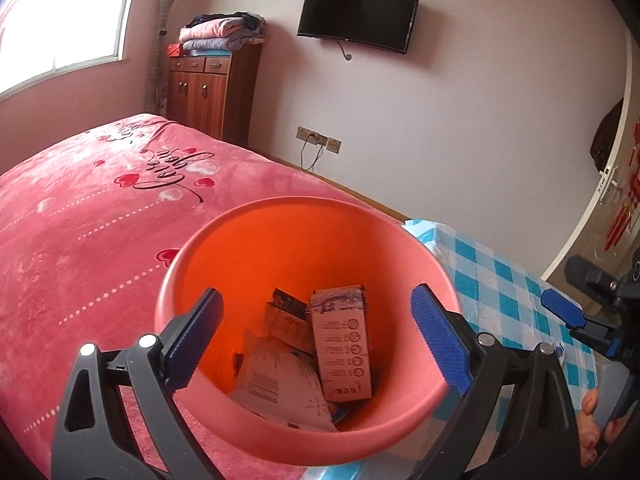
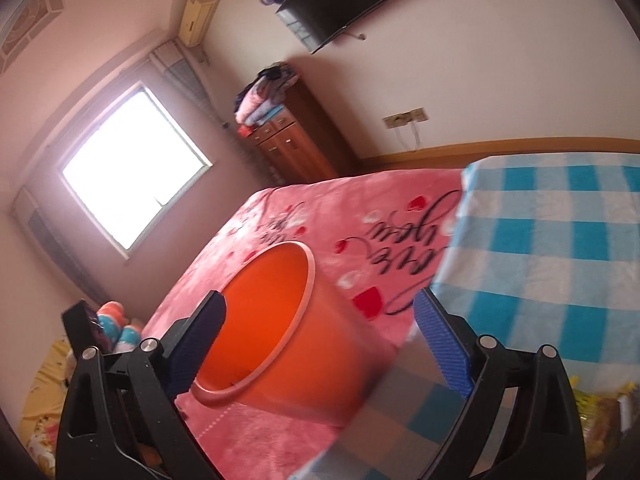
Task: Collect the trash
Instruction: 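Bring both empty tools back toward the remaining snack bags and water bottle, then grasp the white Magicday milk bag with the left tool, then grasp the brown coffee stick with the right tool while the left holds the milk bag, then carry the milk bag and coffee stick over the orange bucket and open both tools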
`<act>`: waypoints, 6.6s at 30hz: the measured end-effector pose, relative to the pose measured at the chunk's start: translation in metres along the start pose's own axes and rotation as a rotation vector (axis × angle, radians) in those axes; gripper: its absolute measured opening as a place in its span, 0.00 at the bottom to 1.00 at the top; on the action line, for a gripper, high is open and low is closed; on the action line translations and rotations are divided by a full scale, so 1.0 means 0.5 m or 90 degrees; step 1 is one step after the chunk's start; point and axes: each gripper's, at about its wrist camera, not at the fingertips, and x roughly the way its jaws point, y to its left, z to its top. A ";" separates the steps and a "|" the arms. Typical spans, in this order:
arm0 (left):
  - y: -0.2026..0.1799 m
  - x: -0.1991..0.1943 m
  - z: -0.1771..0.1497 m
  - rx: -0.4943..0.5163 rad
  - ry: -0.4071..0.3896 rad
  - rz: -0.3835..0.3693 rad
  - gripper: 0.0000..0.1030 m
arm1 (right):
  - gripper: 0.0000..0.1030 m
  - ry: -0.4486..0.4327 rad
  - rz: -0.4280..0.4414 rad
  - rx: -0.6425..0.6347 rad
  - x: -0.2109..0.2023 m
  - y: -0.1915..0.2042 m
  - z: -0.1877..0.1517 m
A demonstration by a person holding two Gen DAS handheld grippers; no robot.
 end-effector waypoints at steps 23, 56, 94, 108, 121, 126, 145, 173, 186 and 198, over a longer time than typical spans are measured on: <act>-0.223 -0.004 -0.071 0.139 0.026 -0.073 0.93 | 0.92 -0.099 -0.211 -0.001 -0.213 -0.154 -0.091; -0.405 -0.007 -0.184 0.252 0.084 -0.099 0.93 | 0.92 -0.160 -0.342 -0.008 -0.368 -0.290 -0.188; -0.795 0.220 -0.251 0.462 0.281 -0.348 0.93 | 0.78 -0.008 -0.195 0.039 -0.331 -0.410 -0.256; -0.858 0.309 -0.293 0.530 0.333 -0.298 0.82 | 0.61 0.023 -0.171 0.001 -0.314 -0.397 -0.266; -0.868 0.313 -0.305 0.533 0.318 -0.292 0.61 | 0.49 0.046 -0.184 -0.019 -0.297 -0.389 -0.272; -0.860 0.312 -0.302 0.518 0.317 -0.291 0.61 | 0.48 0.052 -0.194 -0.022 -0.293 -0.387 -0.276; -0.700 0.230 -0.207 0.366 0.236 -0.270 0.61 | 0.34 0.084 -0.210 -0.025 -0.273 -0.391 -0.279; -0.425 0.132 -0.226 0.248 0.189 -0.267 0.61 | 0.18 0.094 -0.265 -0.059 -0.251 -0.377 -0.275; -0.340 0.111 -0.254 0.205 0.196 -0.291 0.61 | 0.09 0.071 -0.322 -0.057 -0.266 -0.377 -0.274; -0.294 0.093 -0.226 0.178 0.175 -0.312 0.61 | 0.09 0.032 -0.309 -0.028 -0.280 -0.332 -0.241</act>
